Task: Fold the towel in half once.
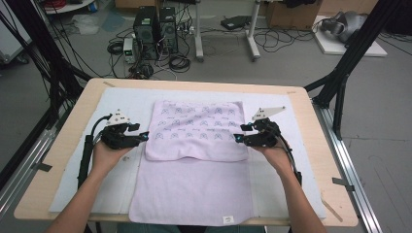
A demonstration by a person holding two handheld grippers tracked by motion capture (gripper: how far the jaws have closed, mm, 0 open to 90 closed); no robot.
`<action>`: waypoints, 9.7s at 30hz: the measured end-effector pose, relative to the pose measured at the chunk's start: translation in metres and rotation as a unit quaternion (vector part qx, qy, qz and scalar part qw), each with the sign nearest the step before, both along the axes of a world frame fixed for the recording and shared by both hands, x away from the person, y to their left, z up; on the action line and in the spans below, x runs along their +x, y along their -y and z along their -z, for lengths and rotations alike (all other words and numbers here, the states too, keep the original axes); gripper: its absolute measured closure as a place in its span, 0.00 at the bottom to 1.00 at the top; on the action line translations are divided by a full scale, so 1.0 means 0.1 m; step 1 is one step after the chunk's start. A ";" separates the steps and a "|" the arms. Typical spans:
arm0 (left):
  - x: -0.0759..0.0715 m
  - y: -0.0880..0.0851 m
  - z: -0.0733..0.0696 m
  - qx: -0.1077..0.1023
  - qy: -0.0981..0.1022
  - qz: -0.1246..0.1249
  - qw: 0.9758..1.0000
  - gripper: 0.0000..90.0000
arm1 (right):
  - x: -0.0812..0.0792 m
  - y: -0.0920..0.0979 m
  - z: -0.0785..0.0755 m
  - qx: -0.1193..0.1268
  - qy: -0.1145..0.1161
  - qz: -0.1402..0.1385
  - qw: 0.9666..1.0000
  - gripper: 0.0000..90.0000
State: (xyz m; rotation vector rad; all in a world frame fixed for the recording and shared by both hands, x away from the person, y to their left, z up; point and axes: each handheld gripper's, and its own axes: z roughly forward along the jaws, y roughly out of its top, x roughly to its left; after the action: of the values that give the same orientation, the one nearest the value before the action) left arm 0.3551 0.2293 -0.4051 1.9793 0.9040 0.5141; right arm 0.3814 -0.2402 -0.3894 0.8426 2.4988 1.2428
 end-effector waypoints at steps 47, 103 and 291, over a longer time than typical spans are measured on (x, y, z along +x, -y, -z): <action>-0.80 -0.03 0.00 0.007 0.019 0.074 0.997 0.98 | -0.78 0.11 0.06 0.014 0.034 -0.047 0.998 0.97; -1.71 -0.04 0.04 0.005 -0.018 0.155 0.988 0.97 | -1.55 0.12 -0.01 0.011 -0.003 -0.192 0.981 0.97; -1.38 0.07 0.43 0.042 -0.022 0.109 0.993 0.88 | -1.32 -0.05 0.59 -0.017 -0.008 -0.130 0.991 0.94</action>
State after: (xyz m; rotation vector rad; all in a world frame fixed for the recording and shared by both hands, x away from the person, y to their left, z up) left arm 0.2175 0.2219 -0.4477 2.1423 0.6907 0.3911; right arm 0.2489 -0.2352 -0.4485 0.5324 2.7022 1.2678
